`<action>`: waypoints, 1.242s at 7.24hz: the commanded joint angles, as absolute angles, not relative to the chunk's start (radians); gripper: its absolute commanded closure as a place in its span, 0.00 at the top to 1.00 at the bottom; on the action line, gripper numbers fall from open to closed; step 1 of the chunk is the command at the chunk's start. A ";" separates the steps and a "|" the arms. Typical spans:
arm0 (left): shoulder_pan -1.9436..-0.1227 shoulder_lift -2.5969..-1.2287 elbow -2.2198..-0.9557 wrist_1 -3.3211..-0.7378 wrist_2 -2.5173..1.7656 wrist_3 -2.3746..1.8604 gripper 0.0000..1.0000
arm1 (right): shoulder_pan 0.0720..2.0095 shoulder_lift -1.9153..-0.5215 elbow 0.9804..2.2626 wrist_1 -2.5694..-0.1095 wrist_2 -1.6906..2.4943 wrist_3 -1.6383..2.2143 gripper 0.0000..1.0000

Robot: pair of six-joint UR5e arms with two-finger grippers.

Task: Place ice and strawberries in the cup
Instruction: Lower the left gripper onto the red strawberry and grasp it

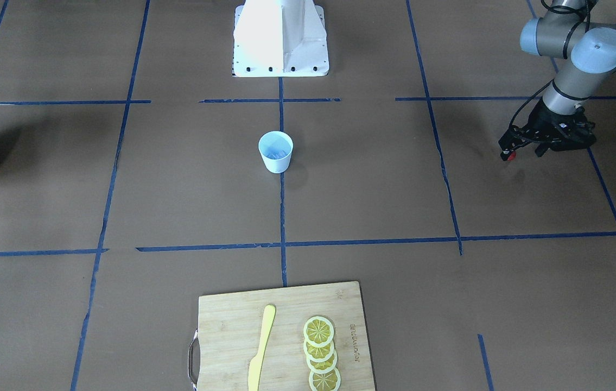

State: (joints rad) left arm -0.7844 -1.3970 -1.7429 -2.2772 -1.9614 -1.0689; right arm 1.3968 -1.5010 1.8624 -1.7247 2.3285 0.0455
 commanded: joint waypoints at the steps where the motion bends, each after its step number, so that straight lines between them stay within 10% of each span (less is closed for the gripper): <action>1: -0.761 -1.396 -1.741 -2.279 -1.962 -1.072 0.96 | 1.396 -1.502 1.861 -1.724 2.329 0.046 1.00; 5: -0.761 -1.396 -1.744 -2.287 -1.962 -1.072 0.75 | 1.396 -1.502 1.861 -1.724 2.327 0.045 1.00; 9: -0.767 -1.393 -1.758 -2.287 -1.965 -1.072 0.08 | 1.397 -1.502 1.864 -1.723 2.327 0.041 1.00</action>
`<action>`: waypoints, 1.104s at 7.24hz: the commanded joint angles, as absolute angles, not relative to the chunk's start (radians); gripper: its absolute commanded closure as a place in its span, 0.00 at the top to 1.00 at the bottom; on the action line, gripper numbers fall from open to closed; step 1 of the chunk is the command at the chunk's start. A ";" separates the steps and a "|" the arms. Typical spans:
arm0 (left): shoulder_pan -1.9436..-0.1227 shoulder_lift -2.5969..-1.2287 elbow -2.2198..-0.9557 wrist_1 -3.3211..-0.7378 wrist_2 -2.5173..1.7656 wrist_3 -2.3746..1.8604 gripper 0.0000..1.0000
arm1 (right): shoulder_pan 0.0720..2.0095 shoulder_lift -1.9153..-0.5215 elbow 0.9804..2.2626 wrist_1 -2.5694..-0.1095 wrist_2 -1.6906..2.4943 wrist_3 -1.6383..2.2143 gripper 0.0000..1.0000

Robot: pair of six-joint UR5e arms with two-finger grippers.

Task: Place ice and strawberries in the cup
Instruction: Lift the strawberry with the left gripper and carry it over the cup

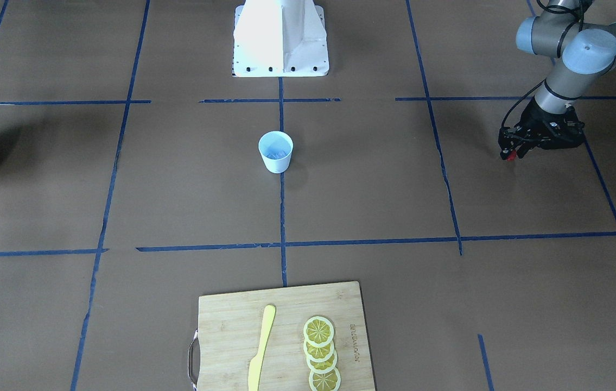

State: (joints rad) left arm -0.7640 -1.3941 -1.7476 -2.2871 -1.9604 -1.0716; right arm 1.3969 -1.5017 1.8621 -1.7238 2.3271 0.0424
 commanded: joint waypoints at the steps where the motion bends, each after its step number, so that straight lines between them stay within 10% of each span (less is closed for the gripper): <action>1: -0.773 -1.390 -1.776 -2.281 -1.970 -1.071 0.04 | 1.397 -1.502 1.864 -1.723 2.327 0.040 1.00; 4: -0.819 -1.411 -1.971 -2.040 -2.051 -1.069 0.01 | 1.399 -1.503 1.862 -1.724 2.327 0.038 1.00; 8: -0.790 -1.827 -2.065 -1.541 -2.043 -1.204 0.02 | 1.404 -1.517 1.852 -1.723 2.322 0.038 1.00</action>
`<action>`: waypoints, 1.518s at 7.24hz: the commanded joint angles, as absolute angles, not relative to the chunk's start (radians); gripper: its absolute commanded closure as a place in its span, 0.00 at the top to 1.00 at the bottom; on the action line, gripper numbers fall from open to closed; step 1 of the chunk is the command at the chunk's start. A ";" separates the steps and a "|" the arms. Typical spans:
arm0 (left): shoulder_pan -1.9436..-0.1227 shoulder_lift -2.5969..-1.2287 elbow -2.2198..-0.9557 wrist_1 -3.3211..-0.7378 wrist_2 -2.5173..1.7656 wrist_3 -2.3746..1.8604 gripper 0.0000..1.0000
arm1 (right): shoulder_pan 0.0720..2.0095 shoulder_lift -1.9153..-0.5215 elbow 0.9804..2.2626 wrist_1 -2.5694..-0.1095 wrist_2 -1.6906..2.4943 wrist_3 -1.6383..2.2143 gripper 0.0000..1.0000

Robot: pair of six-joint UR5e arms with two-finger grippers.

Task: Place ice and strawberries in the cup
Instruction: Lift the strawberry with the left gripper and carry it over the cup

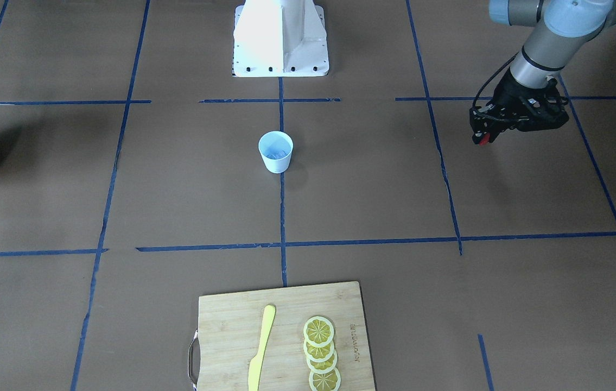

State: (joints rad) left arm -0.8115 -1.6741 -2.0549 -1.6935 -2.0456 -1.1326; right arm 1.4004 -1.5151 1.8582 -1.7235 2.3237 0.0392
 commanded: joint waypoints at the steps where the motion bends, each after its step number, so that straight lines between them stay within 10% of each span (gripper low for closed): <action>1: -0.706 -1.942 -2.063 -1.464 -2.011 -1.277 0.02 | 1.404 -1.517 1.850 -1.723 2.322 0.038 1.00; 11: -0.471 -2.430 -1.664 -1.474 -1.890 -1.517 0.02 | 1.468 -1.542 1.829 -1.724 2.342 -0.034 1.00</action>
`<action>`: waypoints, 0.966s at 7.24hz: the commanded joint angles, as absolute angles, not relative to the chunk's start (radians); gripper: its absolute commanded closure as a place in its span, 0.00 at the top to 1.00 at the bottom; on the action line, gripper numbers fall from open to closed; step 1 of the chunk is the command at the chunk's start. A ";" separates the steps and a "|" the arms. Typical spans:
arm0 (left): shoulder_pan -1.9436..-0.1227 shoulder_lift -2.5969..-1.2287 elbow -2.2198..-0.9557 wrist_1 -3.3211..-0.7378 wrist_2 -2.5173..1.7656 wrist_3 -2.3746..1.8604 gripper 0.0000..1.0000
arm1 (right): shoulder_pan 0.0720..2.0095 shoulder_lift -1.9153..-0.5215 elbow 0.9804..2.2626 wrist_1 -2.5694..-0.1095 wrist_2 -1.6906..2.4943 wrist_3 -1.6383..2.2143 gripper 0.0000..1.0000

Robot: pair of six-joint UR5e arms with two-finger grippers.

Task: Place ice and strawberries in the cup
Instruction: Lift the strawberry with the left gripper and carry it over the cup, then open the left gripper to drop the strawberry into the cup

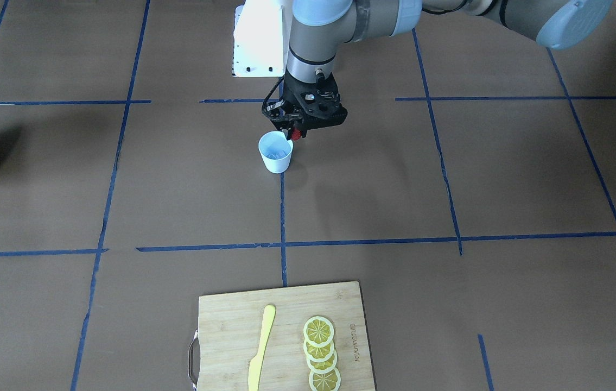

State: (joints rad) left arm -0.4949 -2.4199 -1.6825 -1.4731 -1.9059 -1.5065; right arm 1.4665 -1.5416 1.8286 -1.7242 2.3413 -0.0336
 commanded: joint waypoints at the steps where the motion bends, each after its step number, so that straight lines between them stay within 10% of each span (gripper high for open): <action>1: -0.463 -2.431 -1.658 -1.494 -1.888 -1.519 0.02 | 1.468 -1.542 1.829 -1.724 2.342 -0.034 1.00; 4: -0.462 -2.434 -1.629 -1.535 -1.888 -1.548 0.16 | 1.473 -1.542 1.830 -1.724 2.344 -0.032 1.00; 6: -0.463 -2.428 -1.624 -1.555 -1.888 -1.543 0.96 | 1.473 -1.542 1.830 -1.724 2.344 -0.032 1.00; 7: -0.463 -2.427 -1.626 -1.554 -1.888 -1.540 1.00 | 1.471 -1.542 1.830 -1.724 2.344 -0.032 1.00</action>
State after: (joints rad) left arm -0.4631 -2.4293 -1.6258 -1.5517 -1.8883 -1.5435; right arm 1.4722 -1.5417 1.8296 -1.7242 2.3439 -0.0322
